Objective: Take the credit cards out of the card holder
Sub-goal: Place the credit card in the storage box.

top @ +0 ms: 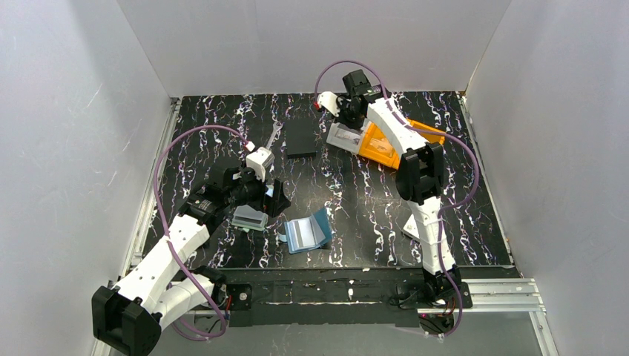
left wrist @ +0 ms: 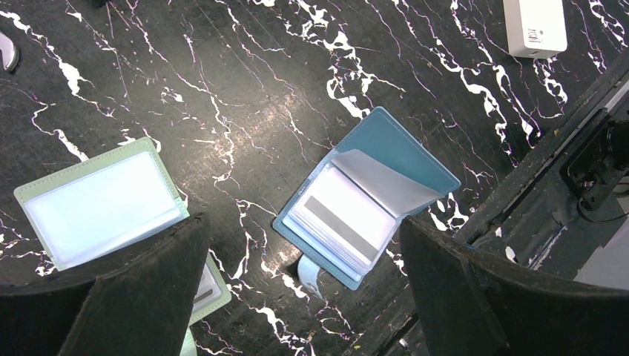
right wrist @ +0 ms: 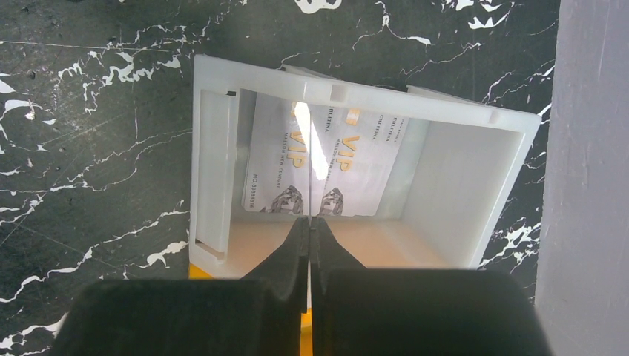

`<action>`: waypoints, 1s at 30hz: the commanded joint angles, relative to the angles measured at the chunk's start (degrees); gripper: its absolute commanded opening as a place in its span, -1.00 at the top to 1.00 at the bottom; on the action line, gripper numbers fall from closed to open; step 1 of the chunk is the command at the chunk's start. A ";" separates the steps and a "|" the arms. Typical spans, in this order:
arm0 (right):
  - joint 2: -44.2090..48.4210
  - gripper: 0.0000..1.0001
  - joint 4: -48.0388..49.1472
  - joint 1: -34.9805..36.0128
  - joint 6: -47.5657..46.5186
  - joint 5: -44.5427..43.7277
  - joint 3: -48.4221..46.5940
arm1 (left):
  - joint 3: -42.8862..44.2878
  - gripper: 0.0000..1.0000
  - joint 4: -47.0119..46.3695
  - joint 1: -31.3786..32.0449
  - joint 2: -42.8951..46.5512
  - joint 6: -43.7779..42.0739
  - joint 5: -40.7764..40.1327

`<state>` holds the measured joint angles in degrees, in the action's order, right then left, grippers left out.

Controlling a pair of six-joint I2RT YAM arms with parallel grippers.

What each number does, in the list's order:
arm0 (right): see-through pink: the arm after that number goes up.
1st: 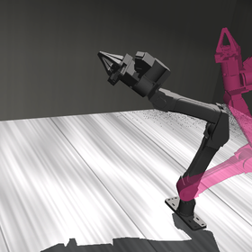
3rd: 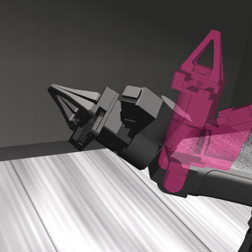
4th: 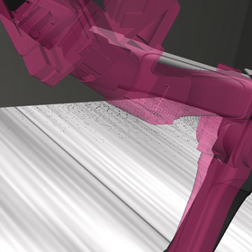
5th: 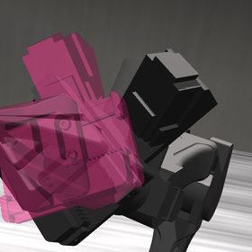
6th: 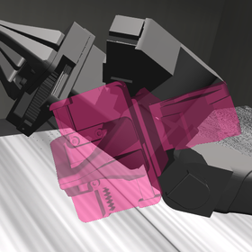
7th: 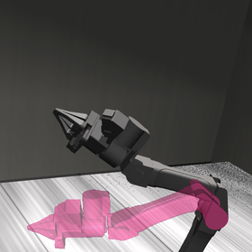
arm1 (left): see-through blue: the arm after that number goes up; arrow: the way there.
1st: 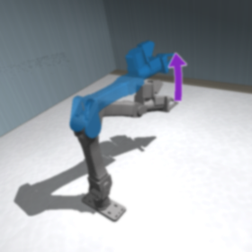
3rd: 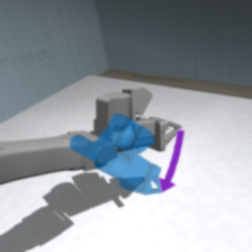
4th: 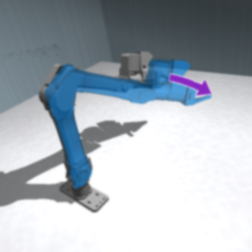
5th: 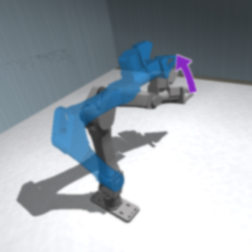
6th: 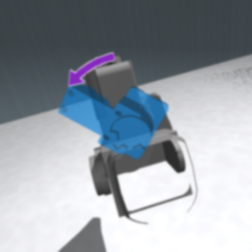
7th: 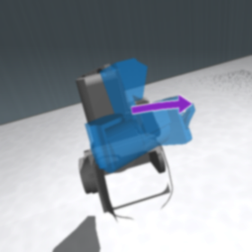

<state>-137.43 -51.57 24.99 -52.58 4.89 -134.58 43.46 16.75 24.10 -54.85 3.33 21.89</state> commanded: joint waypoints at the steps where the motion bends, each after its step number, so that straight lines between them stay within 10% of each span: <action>1: -1.90 0.97 0.15 -0.12 0.52 1.28 -3.10 | -0.57 -0.97 0.56 -0.43 0.97 -1.07 0.98; 30: -5.61 0.73 3.66 -0.22 3.46 2.50 -4.27 | -0.58 -0.97 0.56 -0.50 0.53 -1.29 1.05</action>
<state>-141.18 -50.09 24.86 -49.82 6.42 -136.18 43.46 16.75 24.05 -54.85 2.94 21.91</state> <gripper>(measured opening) 0.125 0.983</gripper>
